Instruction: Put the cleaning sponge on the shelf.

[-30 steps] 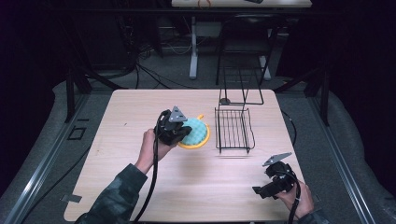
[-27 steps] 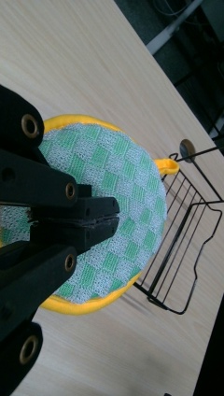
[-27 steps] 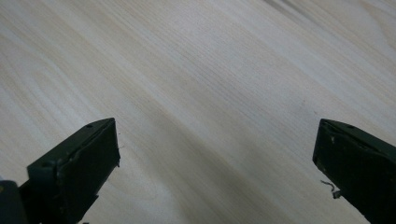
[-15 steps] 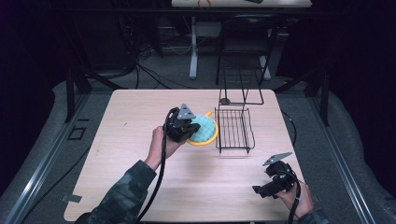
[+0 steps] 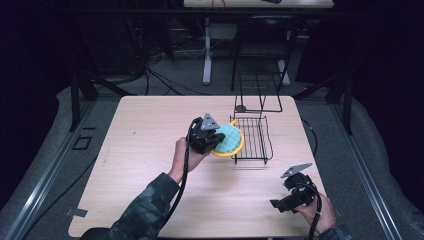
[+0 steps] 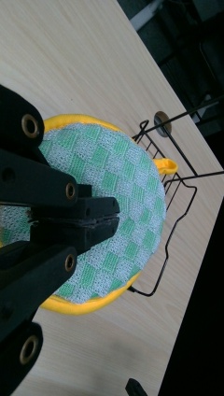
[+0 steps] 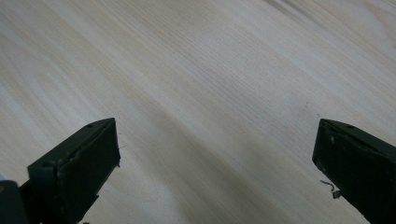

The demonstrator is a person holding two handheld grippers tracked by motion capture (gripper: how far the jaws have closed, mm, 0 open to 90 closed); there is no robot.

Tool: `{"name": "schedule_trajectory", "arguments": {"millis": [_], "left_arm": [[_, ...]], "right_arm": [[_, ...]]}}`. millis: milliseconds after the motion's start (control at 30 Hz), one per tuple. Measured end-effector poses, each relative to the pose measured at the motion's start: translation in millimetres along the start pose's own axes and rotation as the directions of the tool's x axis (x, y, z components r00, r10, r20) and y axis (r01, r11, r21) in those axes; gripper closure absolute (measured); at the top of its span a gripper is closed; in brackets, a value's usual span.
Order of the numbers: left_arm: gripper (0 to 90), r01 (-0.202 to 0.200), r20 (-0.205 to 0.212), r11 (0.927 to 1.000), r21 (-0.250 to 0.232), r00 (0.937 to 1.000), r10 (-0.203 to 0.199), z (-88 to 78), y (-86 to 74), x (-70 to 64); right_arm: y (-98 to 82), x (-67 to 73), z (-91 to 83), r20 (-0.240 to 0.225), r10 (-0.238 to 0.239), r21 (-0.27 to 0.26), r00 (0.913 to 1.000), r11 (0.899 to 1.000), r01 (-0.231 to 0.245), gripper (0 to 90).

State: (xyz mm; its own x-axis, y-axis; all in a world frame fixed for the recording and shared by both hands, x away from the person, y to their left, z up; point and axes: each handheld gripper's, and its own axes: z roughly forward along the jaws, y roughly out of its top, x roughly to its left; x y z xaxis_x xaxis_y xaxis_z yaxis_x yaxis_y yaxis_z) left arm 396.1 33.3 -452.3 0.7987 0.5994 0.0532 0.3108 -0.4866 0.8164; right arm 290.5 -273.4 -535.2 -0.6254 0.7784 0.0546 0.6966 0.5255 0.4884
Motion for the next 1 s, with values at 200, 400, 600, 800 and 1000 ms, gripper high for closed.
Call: {"name": "schedule_trajectory", "arguments": {"millis": [200, 400, 600, 800, 1000], "left_arm": [[89.4, 0.011, 0.012, 0.9999, -0.007, 0.9999, -0.011, 9.1, -2.0, -2.8], [89.3, 0.014, 0.02, 0.9999, -0.01, 0.9997, -0.013, 17.6, -3.6, -6.0], [89.4, 0.032, 0.018, 0.9992, -0.023, 0.9993, -0.032, 27.8, -5.2, -7.2], [89.4, 0.051, 0.017, 0.9981, -0.035, 0.9986, -0.05, 35.7, -5.2, -4.0], [89.3, 0.071, 0.011, 0.996, -0.055, 0.9975, -0.07, 43.2, -7.2, -1.8]], "right_arm": [[-0.2, -0.3, -0.1, 0.004, -0.007, 0.001, 1.0, 1.0, 0.007, 0.1], [0.1, -0.5, 0.9, 0.002, -0.007, 0.002, 1.0, 1.0, 0.007, 0.2], [-0.7, -0.8, -0.9, 0.002, -0.004, 0.002, 1.0, 1.0, 0.004, 0.2], [-0.5, -0.7, -0.7, 0.0, -0.004, 0.004, 1.0, 1.0, 0.004, 0.3], [-0.7, -0.7, -0.7, 0.002, -0.001, 0.004, 1.0, 1.0, 0.001, 0.5]]}}
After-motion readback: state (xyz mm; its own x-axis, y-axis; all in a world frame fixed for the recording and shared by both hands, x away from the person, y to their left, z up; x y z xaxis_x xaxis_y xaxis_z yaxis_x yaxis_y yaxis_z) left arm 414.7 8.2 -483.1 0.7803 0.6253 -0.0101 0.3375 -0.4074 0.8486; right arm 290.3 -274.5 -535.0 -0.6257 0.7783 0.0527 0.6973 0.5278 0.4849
